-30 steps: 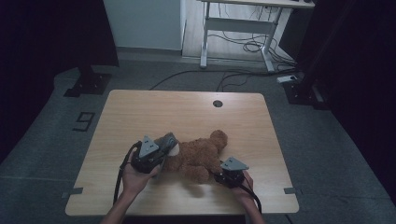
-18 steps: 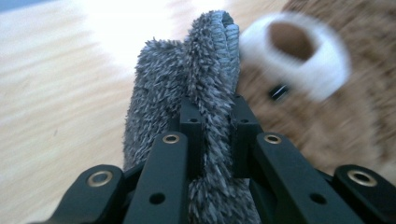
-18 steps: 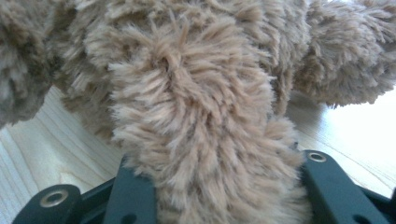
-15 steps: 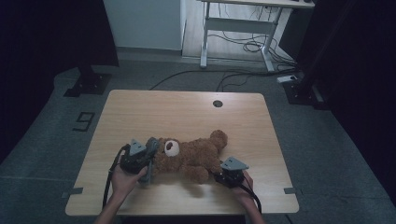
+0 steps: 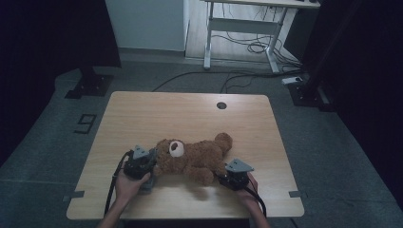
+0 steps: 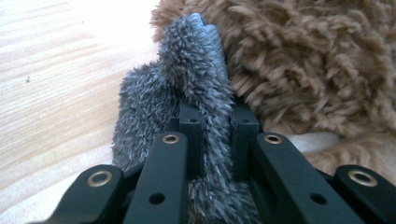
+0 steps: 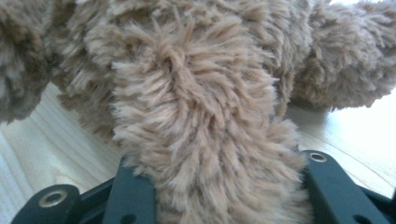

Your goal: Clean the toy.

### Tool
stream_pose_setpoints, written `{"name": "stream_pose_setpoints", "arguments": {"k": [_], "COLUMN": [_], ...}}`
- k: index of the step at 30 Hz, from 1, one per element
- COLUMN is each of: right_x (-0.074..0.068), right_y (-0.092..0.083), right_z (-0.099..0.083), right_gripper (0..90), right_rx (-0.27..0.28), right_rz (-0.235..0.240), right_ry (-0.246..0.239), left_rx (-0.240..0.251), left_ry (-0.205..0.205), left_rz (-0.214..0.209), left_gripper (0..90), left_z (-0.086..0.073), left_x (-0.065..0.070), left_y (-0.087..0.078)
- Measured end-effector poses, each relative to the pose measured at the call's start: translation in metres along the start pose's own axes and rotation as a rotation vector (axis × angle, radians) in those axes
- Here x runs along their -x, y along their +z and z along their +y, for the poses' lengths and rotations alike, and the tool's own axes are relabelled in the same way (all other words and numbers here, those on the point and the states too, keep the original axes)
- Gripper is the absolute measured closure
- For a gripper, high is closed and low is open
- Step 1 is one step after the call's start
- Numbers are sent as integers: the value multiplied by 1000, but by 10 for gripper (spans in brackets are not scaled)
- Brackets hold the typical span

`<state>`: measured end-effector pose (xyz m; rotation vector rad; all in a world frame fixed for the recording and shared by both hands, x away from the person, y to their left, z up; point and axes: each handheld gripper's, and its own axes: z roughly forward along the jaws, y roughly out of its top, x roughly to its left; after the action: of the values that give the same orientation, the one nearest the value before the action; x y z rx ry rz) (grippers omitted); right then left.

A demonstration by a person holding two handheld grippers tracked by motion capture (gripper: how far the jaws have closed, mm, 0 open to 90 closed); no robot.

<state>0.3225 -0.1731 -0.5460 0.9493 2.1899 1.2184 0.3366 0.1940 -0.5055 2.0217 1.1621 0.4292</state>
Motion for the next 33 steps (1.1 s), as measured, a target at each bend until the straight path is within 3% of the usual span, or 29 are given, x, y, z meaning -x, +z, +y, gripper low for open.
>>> {"name": "stream_pose_setpoints", "arguments": {"k": [6,9,14,18,23,26,29,33], "right_x": [3,4,5,6,6,6,6,7], "right_y": [-1,-1,-2,-2,-1,-2,-2,-3], "right_z": [0,-1,-1,-1,-1,-1,-1,-2], "right_gripper": [563,550,546,544,538,533,526,513], "right_rx": [2,0,-1,-2,-2,-3,-5,-5], "right_rz": [-4,-5,2,2,5,5,4,7], "right_ry": [10,11,20,23,31,34,32,34], "left_rx": [32,61,69,36,-41,-76,-59,-42], "left_ry": [2,4,8,12,24,35,64,99], "left_rz": [7,22,79,106,87,100,174,146], "left_gripper": [790,788,787,775,737,662,452,292], "left_z": [-1,-11,-31,-48,-62,-61,-58,-51], "left_x": [-7,-14,-25,-33,-36,-33,-28,-23], "left_y": [-24,-41,-72,-85,-80,-69,-63,-61]}}
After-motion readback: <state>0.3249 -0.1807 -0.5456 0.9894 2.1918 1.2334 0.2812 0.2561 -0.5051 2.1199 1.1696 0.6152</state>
